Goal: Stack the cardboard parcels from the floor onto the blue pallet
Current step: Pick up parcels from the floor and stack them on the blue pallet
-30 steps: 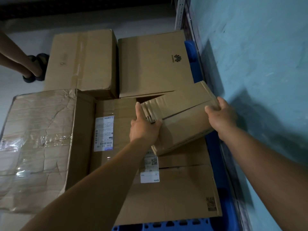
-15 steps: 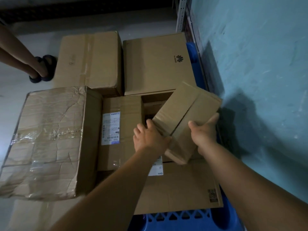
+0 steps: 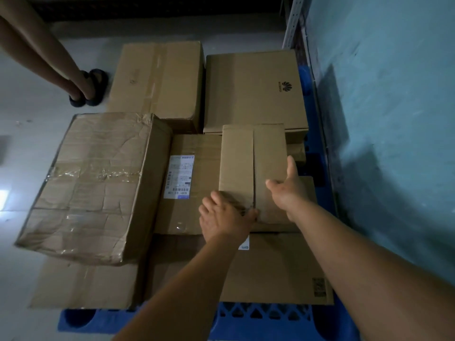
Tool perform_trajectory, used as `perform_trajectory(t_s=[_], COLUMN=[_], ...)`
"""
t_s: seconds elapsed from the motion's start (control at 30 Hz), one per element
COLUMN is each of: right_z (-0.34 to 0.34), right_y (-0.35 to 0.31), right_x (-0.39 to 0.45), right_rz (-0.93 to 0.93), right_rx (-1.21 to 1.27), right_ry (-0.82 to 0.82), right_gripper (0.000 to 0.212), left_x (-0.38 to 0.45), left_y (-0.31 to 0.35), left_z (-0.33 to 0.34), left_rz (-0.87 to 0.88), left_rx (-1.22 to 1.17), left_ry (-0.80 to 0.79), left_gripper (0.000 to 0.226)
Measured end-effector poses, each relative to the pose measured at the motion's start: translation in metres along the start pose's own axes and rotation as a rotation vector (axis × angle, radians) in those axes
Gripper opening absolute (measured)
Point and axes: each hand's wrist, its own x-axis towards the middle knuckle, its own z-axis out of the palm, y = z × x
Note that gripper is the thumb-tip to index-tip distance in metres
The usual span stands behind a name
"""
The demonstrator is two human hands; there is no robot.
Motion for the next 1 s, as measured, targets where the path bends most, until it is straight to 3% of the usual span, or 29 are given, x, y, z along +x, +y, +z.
perform_trajectory(t_s=[0.23,0.5,0.77,1.0], right_z=[0.0,0.017,0.071,0.14], right_y=[0.0,0.001,-0.01,-0.018], right_x=[-0.012,-0.077,-0.198,-0.317], right_rz=[-0.032,-0.243,-0.388,-0.442], right_rx=[-0.02,-0.054,0.057,0.136], right_ry=[0.053,0.146,0.034,-0.187], right_gripper=[0.078,0.071,0.061,0.057], left_x=[-0.006,-0.042,-0.123,-0.202], left_y=[-0.005,-0.042,-0.125,-0.228], left_z=[-0.002,-0.021,-0.071,-0.119], left_rz=[-0.008,0.03,-0.002,-0.106], left_rx=[-0.179,-0.661,-0.957,-1.131], left_ry=[-0.004,0.083,0.165,0.32], left_gripper=[0.094,0.076,0.065,0.059])
